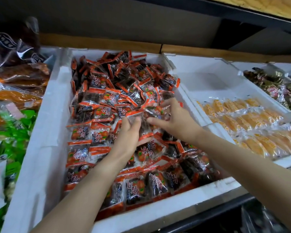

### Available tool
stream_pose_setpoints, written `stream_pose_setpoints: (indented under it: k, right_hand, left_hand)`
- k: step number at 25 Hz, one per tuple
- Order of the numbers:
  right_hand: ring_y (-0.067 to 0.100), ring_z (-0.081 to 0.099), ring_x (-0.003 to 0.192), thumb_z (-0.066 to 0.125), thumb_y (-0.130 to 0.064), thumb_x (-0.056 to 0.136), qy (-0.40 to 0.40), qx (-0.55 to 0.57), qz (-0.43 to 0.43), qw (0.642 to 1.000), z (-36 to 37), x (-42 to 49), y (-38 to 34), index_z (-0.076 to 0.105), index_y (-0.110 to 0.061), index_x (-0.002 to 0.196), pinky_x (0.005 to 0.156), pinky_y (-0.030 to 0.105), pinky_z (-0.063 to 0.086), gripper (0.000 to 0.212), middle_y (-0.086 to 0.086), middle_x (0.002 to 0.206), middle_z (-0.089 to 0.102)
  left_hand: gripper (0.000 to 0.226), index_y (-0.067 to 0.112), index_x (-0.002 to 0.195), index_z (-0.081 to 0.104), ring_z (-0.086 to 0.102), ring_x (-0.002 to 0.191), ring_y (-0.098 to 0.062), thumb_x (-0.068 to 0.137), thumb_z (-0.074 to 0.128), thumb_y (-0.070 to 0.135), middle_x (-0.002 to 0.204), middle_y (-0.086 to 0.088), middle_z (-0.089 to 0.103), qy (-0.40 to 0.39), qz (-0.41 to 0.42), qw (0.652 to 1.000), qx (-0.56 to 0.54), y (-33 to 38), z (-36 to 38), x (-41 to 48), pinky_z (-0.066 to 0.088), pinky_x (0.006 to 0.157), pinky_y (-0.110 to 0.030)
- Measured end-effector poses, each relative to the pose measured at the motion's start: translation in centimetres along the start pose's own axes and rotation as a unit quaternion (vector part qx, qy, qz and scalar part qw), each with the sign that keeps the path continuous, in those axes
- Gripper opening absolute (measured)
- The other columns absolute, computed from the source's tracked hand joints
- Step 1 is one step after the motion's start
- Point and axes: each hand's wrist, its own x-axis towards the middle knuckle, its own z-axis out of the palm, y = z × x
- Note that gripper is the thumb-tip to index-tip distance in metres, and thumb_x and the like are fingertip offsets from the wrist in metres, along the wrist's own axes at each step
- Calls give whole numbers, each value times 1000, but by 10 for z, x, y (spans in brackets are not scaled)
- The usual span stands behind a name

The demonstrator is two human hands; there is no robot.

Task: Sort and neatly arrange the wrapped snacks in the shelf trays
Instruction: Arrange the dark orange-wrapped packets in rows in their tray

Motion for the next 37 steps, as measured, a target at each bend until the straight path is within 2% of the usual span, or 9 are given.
stream_pose_setpoints:
  k: [4,8,11,16,21,24,29,34,37]
  right_hand:
    - [-2,62,78,77,-20,75,-142,113,-12,983,-2,-23,-20,43,-18,127,65,6,48,62,-18,98,54]
    - [17,62,98,58,-13,91,-20,-12,19,1000,-10,-17,10,51,-19,125,85,28,50,35,-3,115,61]
    - [28,54,113,58,-35,91,-54,-193,114,973,-3,-1,46,36,-8,134,97,39,44,55,15,134,46]
    - [32,38,127,79,-31,73,-49,-94,142,984,17,13,58,26,-7,138,101,37,35,88,17,140,38]
    - [19,56,92,72,-8,79,50,33,138,989,-3,8,41,34,-8,132,59,15,45,65,8,114,58]
    - [20,64,82,71,-8,80,108,194,123,967,-23,-4,16,41,-15,120,62,21,53,51,1,98,62]
    - [9,56,62,72,-9,79,-19,162,72,984,-27,-16,-5,55,-13,109,50,12,40,34,8,84,62]
    - [9,57,67,74,-6,76,-38,186,5,982,-23,-19,-10,56,-19,92,65,18,50,28,-1,78,59]
    - [13,61,91,65,-8,85,-8,28,2,1000,-34,-14,17,56,-16,112,86,20,48,29,3,101,64]
  left_hand:
    - [12,23,107,52,68,90,-7,95,53,26,104,-1,69,-39,47,998,-28,2,1,-5,56,83,-31]
    - [21,14,76,47,49,51,3,96,53,16,73,-5,42,54,69,994,58,8,0,-11,45,50,-7]
    - [25,13,79,38,52,57,-12,95,55,23,70,-3,24,30,44,996,65,6,-2,-8,51,51,-14]
    - [24,8,105,46,51,70,-21,93,57,25,81,-8,41,27,16,994,104,-3,-6,4,54,55,-22]
    - [40,12,122,43,58,95,-14,91,61,29,110,-7,58,22,4,991,128,-12,-10,11,45,69,-25]
    - [43,11,123,40,62,96,-16,92,59,33,117,-5,57,-9,-17,996,92,-14,-9,11,56,67,-33]
    - [84,19,149,19,32,138,-20,82,48,61,155,3,25,-84,-23,996,6,-11,-5,7,46,100,-49]
    - [45,16,130,48,64,97,-9,88,63,20,120,3,63,-141,51,988,25,-7,1,-2,56,66,-29]
    - [45,17,125,52,64,97,-10,84,68,26,111,4,67,-84,61,993,63,-10,-4,6,55,84,-37]
